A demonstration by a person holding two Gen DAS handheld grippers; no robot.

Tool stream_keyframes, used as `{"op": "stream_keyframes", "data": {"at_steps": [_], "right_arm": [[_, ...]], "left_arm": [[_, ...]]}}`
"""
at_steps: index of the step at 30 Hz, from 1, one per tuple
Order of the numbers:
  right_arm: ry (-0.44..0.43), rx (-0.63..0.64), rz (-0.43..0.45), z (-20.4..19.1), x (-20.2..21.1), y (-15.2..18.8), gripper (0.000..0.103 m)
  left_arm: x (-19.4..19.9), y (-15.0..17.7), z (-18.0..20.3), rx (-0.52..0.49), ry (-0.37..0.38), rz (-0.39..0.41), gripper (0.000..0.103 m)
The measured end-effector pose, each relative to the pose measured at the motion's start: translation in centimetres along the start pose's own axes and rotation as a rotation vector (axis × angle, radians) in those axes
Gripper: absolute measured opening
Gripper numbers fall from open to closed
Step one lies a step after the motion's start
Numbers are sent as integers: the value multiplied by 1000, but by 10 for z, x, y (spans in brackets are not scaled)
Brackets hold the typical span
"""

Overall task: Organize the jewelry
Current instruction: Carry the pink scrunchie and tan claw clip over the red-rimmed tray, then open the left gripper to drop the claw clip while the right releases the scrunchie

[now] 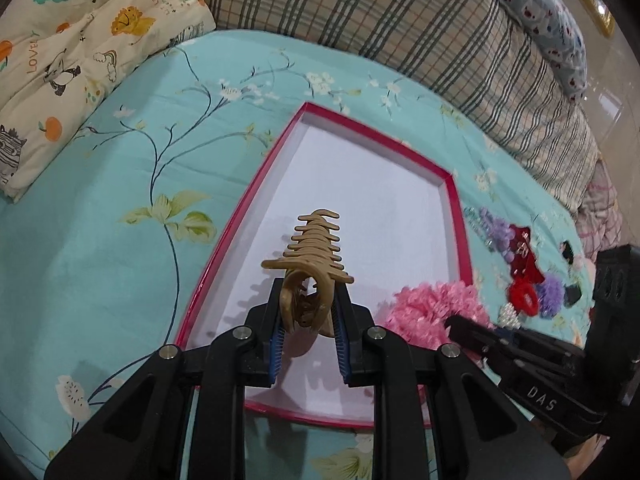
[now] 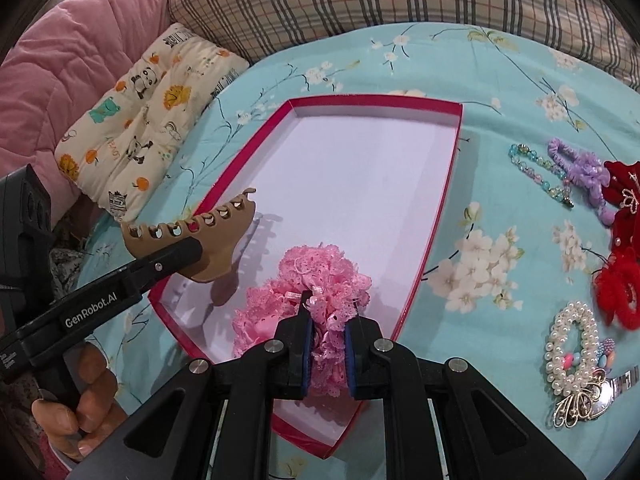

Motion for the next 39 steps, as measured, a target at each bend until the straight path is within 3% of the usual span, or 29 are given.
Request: {"op": "stream_keyframes", "data": {"at_steps": [12,19,22,25,39], "right_arm": [[14,0,-33,2,-10,5,16],[13,-10,-36,2,-9,6,20],[-2,-13,-32,1,-5,7,30],[10,-5,-20,-2,1,7,47],[9,-29,19,7,27,10,47]], "left_arm": [[1,9,-4,-32,-8,-56,21],[2,12,-7,-26,-23,-75,33],[4,14,-9,-22,-28,-75,42],[9,16,-11,-17,-35,-71,46],[38,29,-2,-24,-30,-55,52]]}}
Point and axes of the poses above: each gripper's, at about its wrist camera, not at the fingertips, and x roughly against the way its jaws point, z to its right, y to its underside, the point moved 1 cm from there along -x, roughly the way its jaws point, and after that the axes turned 7 degrees about -y, right-handed, at the moved point
